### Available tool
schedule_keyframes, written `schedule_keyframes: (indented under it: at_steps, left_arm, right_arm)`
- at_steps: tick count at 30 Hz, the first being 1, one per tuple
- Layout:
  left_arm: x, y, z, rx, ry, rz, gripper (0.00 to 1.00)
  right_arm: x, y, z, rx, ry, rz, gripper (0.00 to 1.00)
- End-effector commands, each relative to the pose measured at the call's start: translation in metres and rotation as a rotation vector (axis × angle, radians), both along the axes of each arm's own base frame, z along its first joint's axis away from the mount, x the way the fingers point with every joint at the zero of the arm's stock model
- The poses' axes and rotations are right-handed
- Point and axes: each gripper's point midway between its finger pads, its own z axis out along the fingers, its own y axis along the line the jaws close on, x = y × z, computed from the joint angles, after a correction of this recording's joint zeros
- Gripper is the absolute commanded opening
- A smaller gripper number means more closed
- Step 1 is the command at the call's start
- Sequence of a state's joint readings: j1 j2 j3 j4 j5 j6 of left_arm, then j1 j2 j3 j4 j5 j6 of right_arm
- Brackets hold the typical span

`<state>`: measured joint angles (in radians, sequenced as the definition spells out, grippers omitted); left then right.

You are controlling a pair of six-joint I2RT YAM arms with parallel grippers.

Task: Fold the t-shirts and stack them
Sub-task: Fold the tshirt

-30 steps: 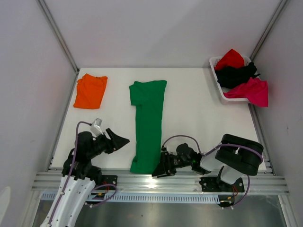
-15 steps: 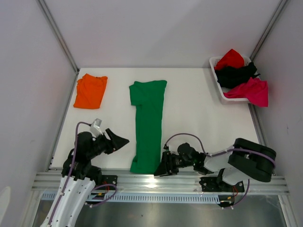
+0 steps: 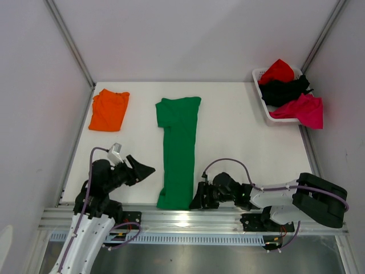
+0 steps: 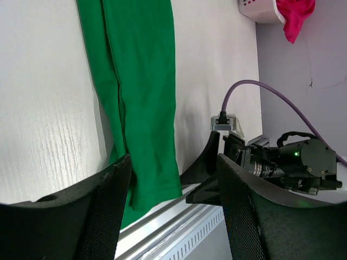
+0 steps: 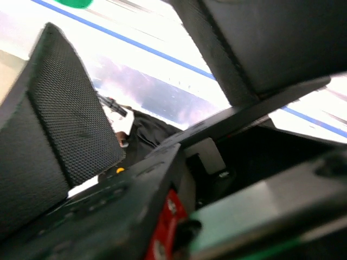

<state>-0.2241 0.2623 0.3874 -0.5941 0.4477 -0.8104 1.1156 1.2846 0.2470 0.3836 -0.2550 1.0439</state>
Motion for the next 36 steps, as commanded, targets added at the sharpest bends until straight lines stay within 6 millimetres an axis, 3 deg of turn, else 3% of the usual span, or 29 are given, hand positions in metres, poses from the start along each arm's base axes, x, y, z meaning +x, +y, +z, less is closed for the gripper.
schedule_keyframes:
  at_steps: [1, 17, 25, 32, 36]
  left_arm:
    - [0.000, 0.000, 0.019, -0.005, -0.059, -0.004, 0.67]
    - [-0.002, 0.003, 0.021, 0.005, -0.067, 0.008, 0.67]
    - [-0.002, 0.007, 0.021, 0.021, -0.072, 0.026, 0.67]
    - [-0.001, 0.006, 0.018, 0.017, -0.068, 0.026, 0.67]
    - [0.000, 0.006, 0.018, 0.017, -0.070, 0.024, 0.67]
  right_arm:
    - [0.011, -0.002, -0.008, -0.052, -0.044, -0.020, 0.64]
    - [0.047, 0.017, 0.004, -0.036, -0.111, -0.011, 0.64]
    - [0.044, 0.012, 0.003, -0.044, -0.098, -0.016, 0.64]
    - [0.026, -0.008, 0.000, -0.058, -0.051, -0.043, 0.64]
    - [0.022, -0.007, 0.001, -0.044, -0.044, -0.051, 0.64]
